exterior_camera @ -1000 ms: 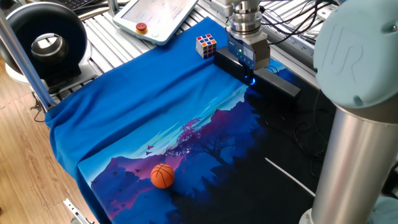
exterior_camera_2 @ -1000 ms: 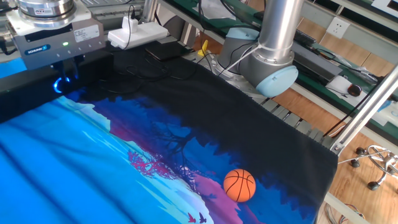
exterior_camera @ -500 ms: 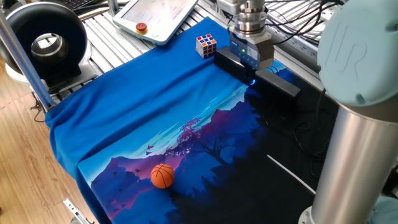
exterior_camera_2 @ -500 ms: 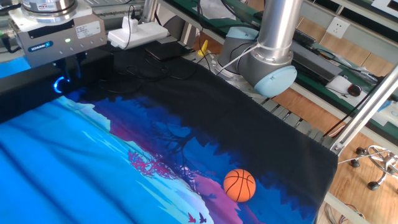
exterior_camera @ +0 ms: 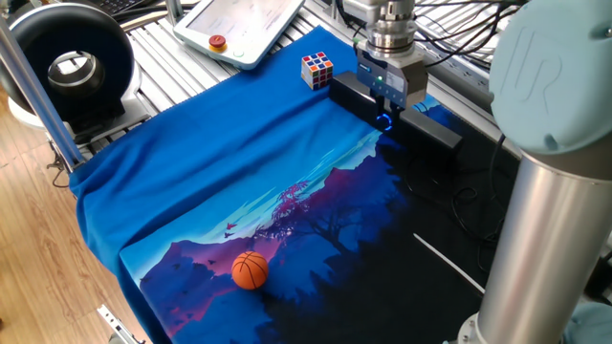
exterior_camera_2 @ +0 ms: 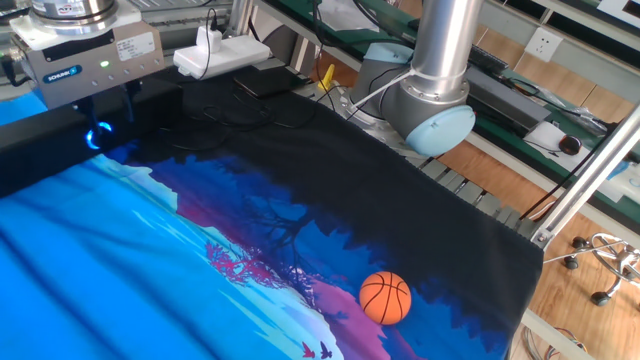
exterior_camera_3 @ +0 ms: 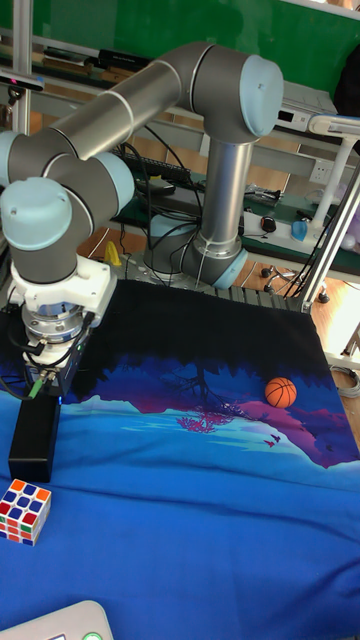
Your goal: Turn the knob to decrease the volume of the speaker
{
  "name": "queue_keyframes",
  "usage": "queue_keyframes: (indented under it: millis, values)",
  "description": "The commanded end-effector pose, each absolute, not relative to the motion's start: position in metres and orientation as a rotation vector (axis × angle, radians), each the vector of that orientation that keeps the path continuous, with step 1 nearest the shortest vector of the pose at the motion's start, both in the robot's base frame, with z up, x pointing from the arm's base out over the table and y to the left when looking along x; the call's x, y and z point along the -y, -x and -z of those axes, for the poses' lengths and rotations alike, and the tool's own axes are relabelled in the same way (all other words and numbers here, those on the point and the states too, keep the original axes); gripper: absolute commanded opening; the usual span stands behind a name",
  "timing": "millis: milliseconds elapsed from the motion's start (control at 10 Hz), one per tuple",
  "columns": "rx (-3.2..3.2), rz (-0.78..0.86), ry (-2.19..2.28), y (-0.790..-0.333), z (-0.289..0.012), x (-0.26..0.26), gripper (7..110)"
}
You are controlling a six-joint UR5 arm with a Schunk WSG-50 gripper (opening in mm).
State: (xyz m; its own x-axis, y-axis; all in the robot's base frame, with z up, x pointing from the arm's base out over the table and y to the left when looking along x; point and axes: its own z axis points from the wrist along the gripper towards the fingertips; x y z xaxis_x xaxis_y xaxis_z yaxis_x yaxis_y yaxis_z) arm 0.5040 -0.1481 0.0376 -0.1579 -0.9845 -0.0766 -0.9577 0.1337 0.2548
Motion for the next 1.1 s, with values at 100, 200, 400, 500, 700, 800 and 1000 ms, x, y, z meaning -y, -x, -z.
queue_keyframes:
  millis: [100, 200, 400, 500, 700, 800, 1000]
  values:
    - [2.289, 0.402, -1.977, -0.504, -0.0389, 0.1445, 44]
    - [2.286, 0.406, -1.975, -0.5028, -0.0393, 0.1444, 44]
    - [2.286, 0.4, -1.961, -0.5005, -0.042, 0.144, 44]
    - [2.287, 0.39, -1.96, -0.5019, -0.0408, 0.1454, 44]
    - [2.285, 0.376, -1.959, -0.5038, -0.0368, 0.1475, 44]
    - [2.287, 0.375, -1.96, -0.504, -0.0353, 0.1474, 44]
    - [2.288, 0.381, -1.962, -0.504, -0.0349, 0.1462, 44]
